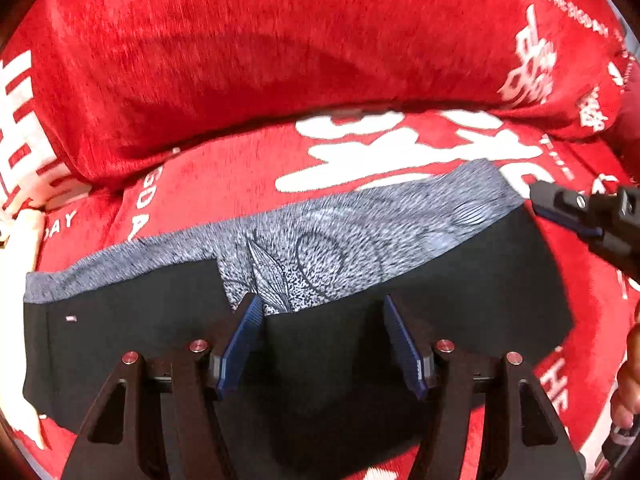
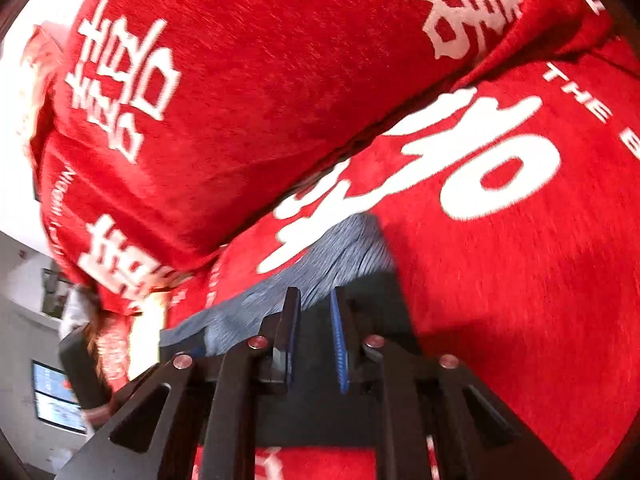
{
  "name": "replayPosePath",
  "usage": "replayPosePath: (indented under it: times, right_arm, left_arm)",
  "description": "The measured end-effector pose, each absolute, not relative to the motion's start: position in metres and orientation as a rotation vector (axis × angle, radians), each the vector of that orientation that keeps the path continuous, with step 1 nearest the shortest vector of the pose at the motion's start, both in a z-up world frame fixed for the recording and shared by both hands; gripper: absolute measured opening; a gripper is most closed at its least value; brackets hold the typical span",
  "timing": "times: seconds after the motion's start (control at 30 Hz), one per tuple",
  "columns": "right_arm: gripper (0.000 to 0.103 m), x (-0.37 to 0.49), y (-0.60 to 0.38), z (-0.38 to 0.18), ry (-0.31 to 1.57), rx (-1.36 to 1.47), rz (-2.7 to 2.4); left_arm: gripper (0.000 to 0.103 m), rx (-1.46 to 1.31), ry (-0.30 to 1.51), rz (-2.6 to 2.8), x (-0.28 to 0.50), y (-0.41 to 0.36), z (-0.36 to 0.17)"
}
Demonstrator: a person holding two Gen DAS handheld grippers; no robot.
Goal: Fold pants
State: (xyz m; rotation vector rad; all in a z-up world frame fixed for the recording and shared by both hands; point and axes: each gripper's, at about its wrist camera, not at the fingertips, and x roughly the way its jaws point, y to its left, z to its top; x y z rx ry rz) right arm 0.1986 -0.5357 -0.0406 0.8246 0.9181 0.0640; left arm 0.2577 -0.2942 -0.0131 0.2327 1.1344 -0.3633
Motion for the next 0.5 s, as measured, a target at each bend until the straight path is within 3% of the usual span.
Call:
replayPosePath:
  times: [0.1, 0.23, 0.5]
  right_arm:
    - [0.017, 0.218, -0.527, -0.067, 1.002, 0.809, 0.072]
    - [0.017, 0.211, -0.505, -0.065, 0.982, 0.703, 0.048]
    - [0.017, 0.185, -0.461, -0.048, 1.035, 0.59, 0.142]
  left_arm:
    - [0.065, 0.219, 1.151, -0.36, 0.256, -0.287, -0.023]
    - [0.076, 0.241, 1.131, -0.357, 0.247, -0.281, -0.023]
    - [0.076, 0.19, 1.117, -0.335, 0.218, -0.245, -0.003]
